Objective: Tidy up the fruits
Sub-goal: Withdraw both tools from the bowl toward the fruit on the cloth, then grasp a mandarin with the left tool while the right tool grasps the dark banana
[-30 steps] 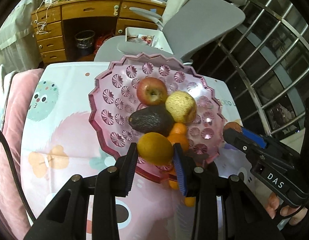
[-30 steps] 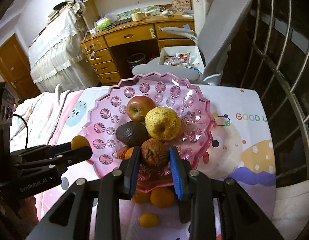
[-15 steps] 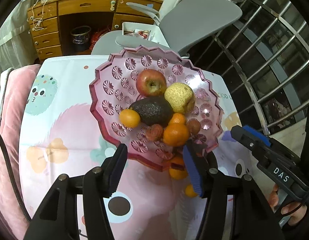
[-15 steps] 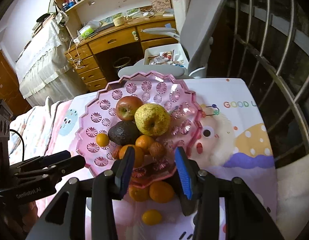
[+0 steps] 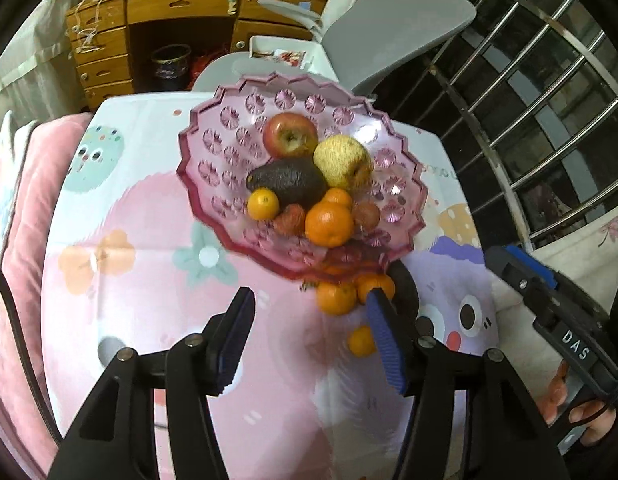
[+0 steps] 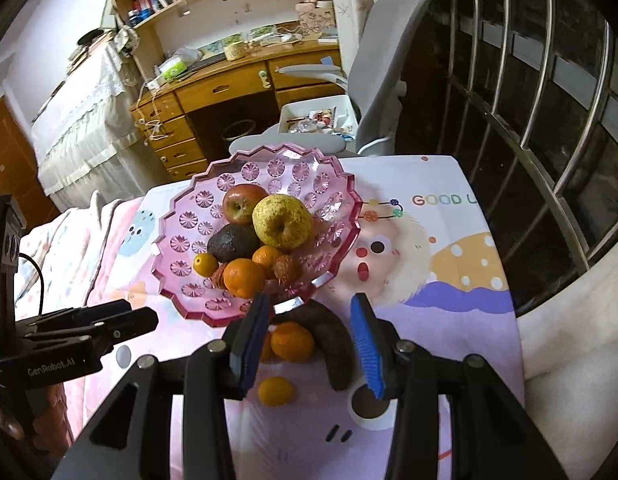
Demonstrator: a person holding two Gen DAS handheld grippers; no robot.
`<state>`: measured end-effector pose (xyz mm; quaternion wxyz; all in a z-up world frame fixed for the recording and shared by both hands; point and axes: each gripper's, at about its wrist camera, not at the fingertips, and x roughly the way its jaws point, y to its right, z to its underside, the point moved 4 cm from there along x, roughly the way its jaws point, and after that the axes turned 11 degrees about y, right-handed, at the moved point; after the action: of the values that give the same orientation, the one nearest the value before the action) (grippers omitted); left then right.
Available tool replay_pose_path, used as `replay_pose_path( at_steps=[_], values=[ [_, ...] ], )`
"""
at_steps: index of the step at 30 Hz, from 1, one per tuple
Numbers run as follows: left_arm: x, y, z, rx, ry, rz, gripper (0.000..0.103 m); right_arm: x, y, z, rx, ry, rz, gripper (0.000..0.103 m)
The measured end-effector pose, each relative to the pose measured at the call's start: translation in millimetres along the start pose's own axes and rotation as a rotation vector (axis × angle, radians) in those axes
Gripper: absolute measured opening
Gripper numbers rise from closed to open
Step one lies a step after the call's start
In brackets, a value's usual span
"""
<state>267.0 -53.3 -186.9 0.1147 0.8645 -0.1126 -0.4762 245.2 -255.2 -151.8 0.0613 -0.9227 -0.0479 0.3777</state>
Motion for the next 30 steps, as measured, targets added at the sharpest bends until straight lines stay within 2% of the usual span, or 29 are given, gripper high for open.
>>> replay_pose_path(
  at_steps=[11,17,25,30],
  values=[
    [0.4,28.6,39.3,-0.103,0.002,-0.090,0.056,7.5,16.5,12.2,-0.174,-0.018,-0.139,0.043],
    [20.4,37.9,58.2,-0.126,-0.029,-0.117,0.056,30.2,20.5,35.6,-0.245,-0.081,-0.209,0.043],
    [54.8,46.5,79.9,-0.143,-0.080,-0.101,0.056,67.6,25.3,65.2,-0.262,-0.186,-0.258,0.043],
    [75.1,53.6,82.8,-0.135,-0.101,-0.085,0.056,84.0,25.7,76.1,-0.282,-0.217,-0.284,0.043]
  ],
)
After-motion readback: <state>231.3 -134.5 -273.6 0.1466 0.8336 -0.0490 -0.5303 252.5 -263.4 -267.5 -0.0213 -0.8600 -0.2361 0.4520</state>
